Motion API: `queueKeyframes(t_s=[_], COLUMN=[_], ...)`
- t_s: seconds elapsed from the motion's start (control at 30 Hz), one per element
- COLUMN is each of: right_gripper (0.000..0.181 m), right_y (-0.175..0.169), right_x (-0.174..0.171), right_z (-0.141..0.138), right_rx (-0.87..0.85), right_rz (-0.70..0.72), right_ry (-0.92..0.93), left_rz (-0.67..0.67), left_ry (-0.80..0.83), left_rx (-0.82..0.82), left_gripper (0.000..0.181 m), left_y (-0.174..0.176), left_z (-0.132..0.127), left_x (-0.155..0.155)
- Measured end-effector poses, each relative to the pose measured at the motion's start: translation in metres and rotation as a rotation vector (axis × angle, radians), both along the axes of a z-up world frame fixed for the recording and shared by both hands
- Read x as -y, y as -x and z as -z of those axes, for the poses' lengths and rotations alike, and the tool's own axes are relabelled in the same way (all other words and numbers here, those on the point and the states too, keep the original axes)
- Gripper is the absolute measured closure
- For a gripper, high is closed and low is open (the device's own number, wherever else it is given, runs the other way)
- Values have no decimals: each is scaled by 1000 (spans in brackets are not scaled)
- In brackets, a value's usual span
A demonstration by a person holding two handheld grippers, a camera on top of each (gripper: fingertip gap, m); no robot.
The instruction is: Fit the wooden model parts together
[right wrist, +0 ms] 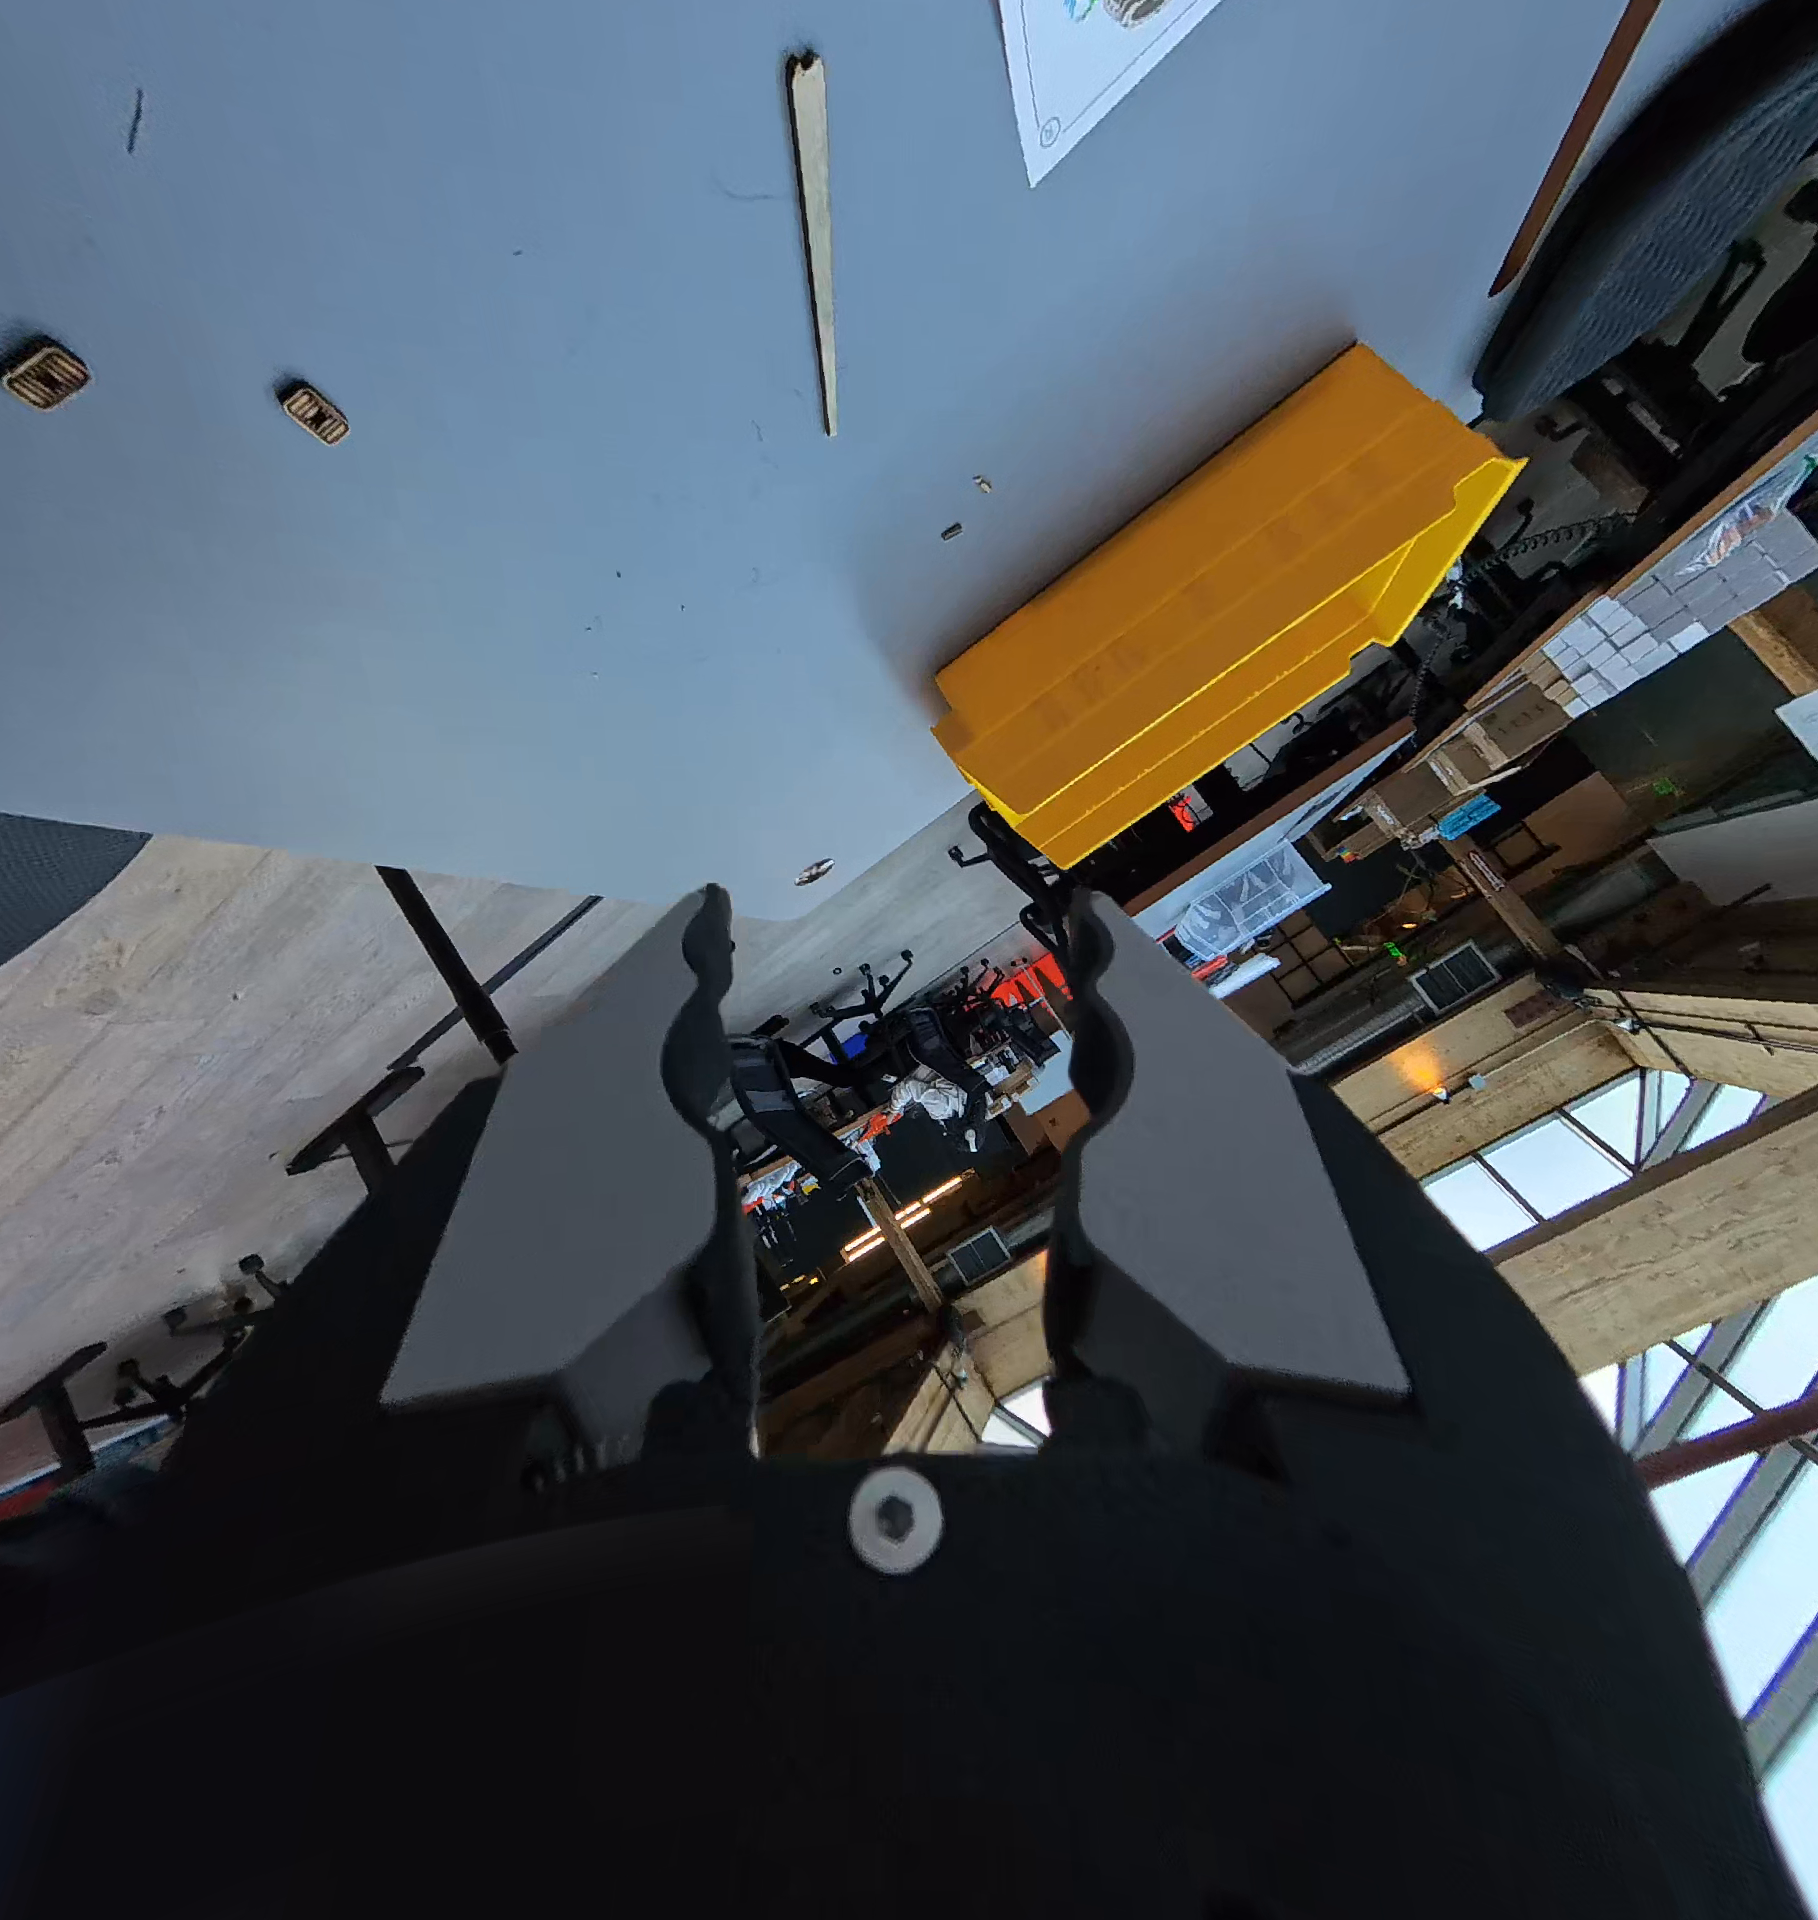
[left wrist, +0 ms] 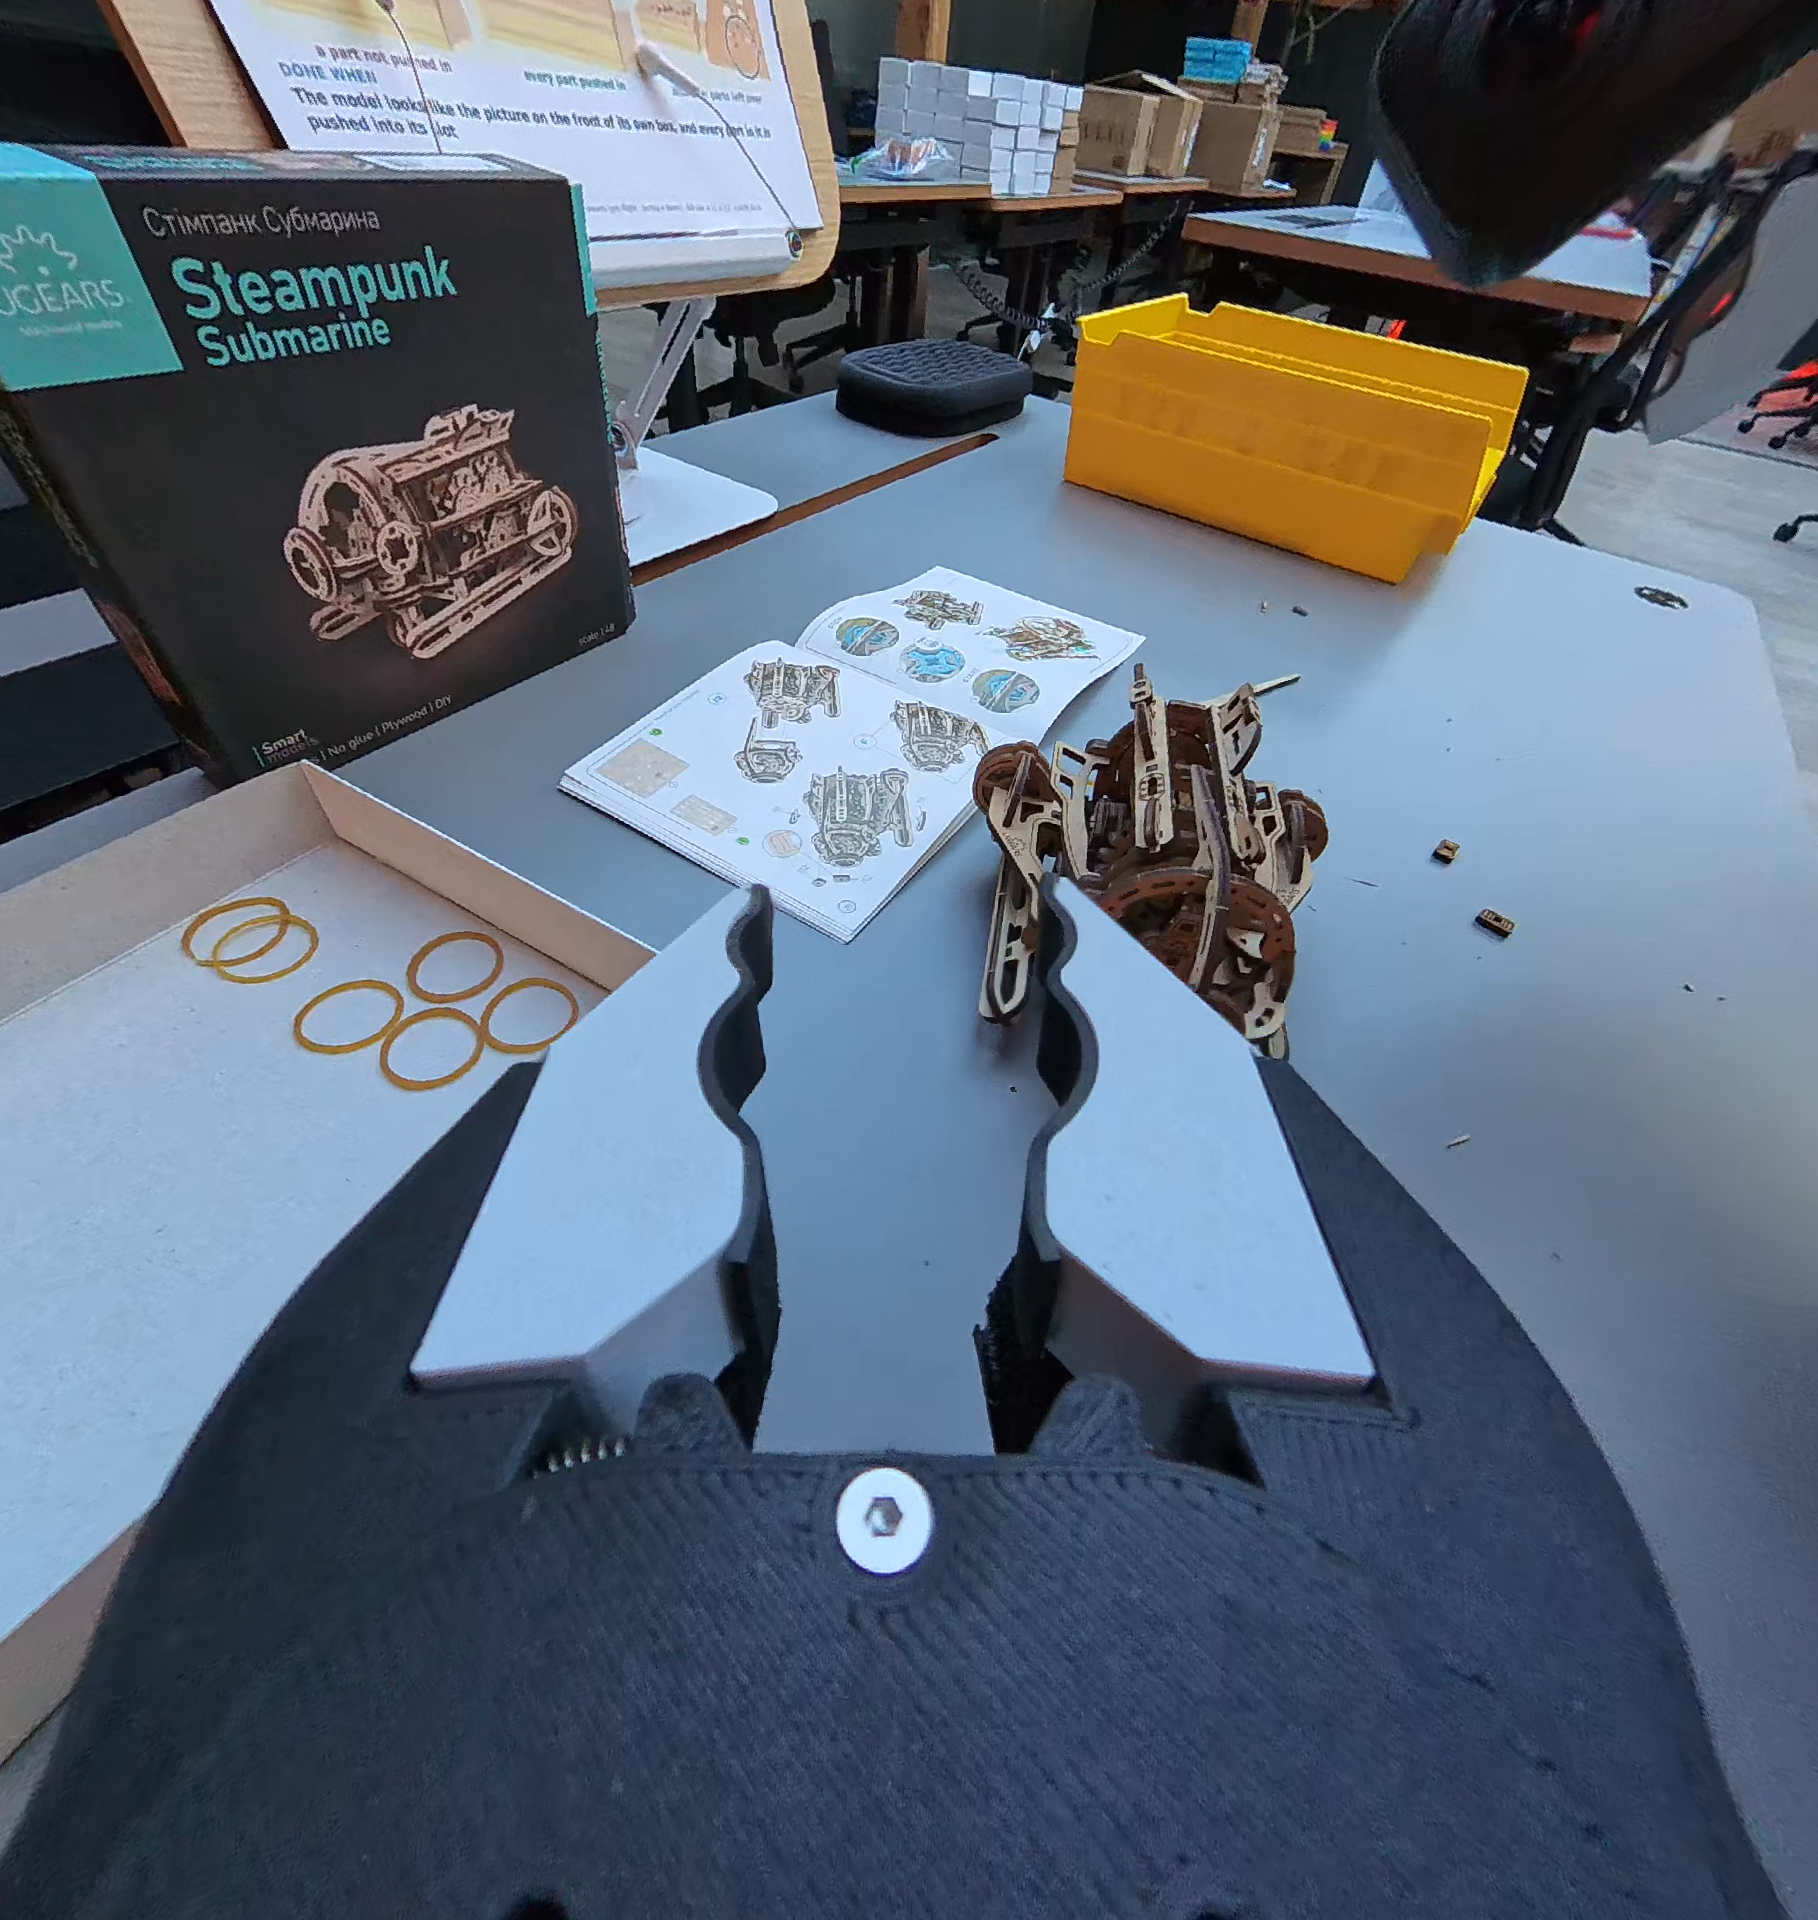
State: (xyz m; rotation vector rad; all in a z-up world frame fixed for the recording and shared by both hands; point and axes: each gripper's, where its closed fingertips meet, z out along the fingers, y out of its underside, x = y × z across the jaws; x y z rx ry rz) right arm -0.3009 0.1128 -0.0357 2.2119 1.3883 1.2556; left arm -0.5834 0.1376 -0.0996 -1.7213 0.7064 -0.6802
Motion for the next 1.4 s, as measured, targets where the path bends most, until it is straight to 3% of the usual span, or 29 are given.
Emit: queueKeyframes(t_s=[0.13,0.27,0.37,0.43,0.57,0.7,0.8,0.87,0.93,1.07,1.4], right_gripper=[118,116,115,114,114,107,75,49,43,43,52], right_y=[-4,0,1,-1,-24,-40,-18,-9,-8,-9,-16], right_x=[-19,-51,-84,-107,-139,-161,-165,-170,-177,-183,-166], right_z=[26,48,40,23,-19,-67,-95,-99,-93,-93,-122], right_rx=[-240,-738,-1057,-1179,-1213,-1300,-1558,-1634,-1608,-1557,-1719], right_rz=[32,62,16,-65,-270,-316,-379,-419,-447,-500,-550], right_ry=[-10,-115,-292,-438,-689,-905,-957,-979,-995,-1093,-1204], left_rz=[-1,13,-1,-8,-4,-23,-28,-40,-71,-65,-99], left_ry=[-1,-15,-45,-58,-39,-60,-58,-61,-69,-115,-151], left_rx=[35,56,24,46,97,94,128,148,177,173,251], left_gripper=[128,126,125,126,124,123,120,119,117,117,123], left_y=[-2,-9,-9,-8,-11,-8,-9,-11,-14,-22,-11], left_z=[3,3,8,10,13,17,13,7,-1,-10,-25], left_x=[-3,-2,-5,-7,-11,-17,-16,-13,-12,-5,-5])
